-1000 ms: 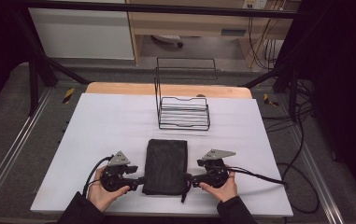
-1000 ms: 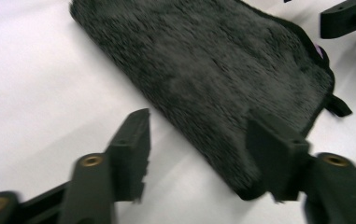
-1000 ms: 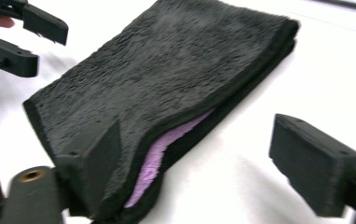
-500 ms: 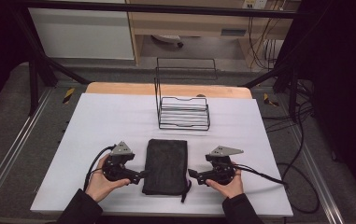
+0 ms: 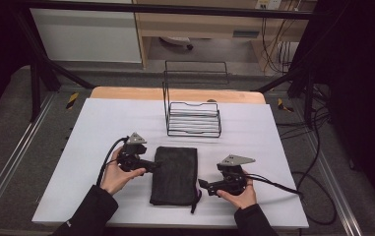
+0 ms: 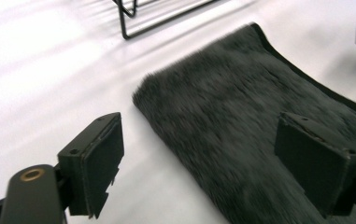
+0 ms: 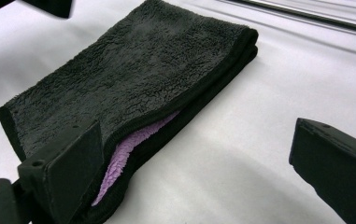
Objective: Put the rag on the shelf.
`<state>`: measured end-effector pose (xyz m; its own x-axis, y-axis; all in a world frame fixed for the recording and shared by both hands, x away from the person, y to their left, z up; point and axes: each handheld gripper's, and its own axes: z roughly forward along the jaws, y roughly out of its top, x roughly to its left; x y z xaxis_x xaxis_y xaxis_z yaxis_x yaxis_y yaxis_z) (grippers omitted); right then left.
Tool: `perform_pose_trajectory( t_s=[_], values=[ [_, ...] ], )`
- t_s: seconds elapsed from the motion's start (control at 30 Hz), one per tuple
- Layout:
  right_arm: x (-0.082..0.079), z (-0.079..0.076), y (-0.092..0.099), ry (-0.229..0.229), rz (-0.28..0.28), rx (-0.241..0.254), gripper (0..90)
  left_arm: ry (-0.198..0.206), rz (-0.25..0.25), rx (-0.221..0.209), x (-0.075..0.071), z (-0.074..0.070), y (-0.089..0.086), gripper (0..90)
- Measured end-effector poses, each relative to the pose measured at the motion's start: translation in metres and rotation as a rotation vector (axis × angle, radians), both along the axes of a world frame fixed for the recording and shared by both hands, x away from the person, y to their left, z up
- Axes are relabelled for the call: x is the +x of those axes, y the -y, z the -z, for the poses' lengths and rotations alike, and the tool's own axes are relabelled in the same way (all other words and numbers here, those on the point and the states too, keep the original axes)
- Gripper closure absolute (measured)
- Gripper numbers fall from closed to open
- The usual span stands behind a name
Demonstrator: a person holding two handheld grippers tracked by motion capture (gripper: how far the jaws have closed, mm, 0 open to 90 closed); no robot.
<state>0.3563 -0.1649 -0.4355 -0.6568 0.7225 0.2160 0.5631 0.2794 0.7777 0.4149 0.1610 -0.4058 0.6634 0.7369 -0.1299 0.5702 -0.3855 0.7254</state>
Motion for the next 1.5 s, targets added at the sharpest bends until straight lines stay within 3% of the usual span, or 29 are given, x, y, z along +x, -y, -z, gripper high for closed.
perform_pose_trajectory(
  t_s=[0.07, 0.23, 0.37, 0.43, 0.5, 0.6, 0.87, 1.1, 1.27, 1.33, 1.5],
  values=[
    [0.0, 0.0, 0.0, -0.001, 0.0, -0.002, 3.6, -0.001, -0.016, -0.006, 0.007, 0.002, 0.003, 23.8],
    [0.0, 0.0, 0.0, 0.003, -0.003, -0.008, 3.6, -0.015, -0.044, -0.001, 0.023, 0.01, 0.01, 29.3],
    [0.0, 0.001, 0.0, 0.002, -0.002, -0.011, 3.7, -0.049, -0.066, -0.022, 0.033, 0.019, 0.011, 41.2],
    [0.0, 0.001, 0.0, 0.003, 0.0, -0.012, 3.9, -0.072, -0.068, -0.011, 0.036, 0.024, 0.009, 49.3],
    [0.0, 0.001, 0.0, 0.004, -0.001, -0.014, 4.2, -0.108, -0.062, -0.005, 0.039, 0.028, 0.008, 55.4],
    [0.001, 0.001, 0.0, 0.001, -0.003, -0.022, 4.5, -0.125, -0.048, -0.017, 0.041, 0.034, 0.008, 61.8],
    [0.005, 0.002, 0.0, 0.002, 0.001, -0.029, 3.7, -0.141, -0.042, -0.037, 0.042, 0.038, 0.008, 67.9],
    [0.013, 0.0, 0.0, 0.029, 0.002, -0.018, 1.6, -0.13, -0.045, -0.042, 0.04, 0.04, 0.009, 73.6],
    [0.025, -0.003, -0.003, 0.046, 0.007, -0.007, 4.7, -0.119, -0.041, -0.036, 0.039, 0.04, 0.009, 74.9],
    [0.03, -0.003, -0.006, 0.025, 0.023, -0.003, 6.1, -0.117, -0.041, -0.035, 0.039, 0.041, 0.01, 75.0],
    [0.05, -0.004, -0.017, 0.025, 0.033, 0.003, 8.2, -0.102, -0.037, -0.023, 0.037, 0.041, 0.011, 75.1]
  ],
)
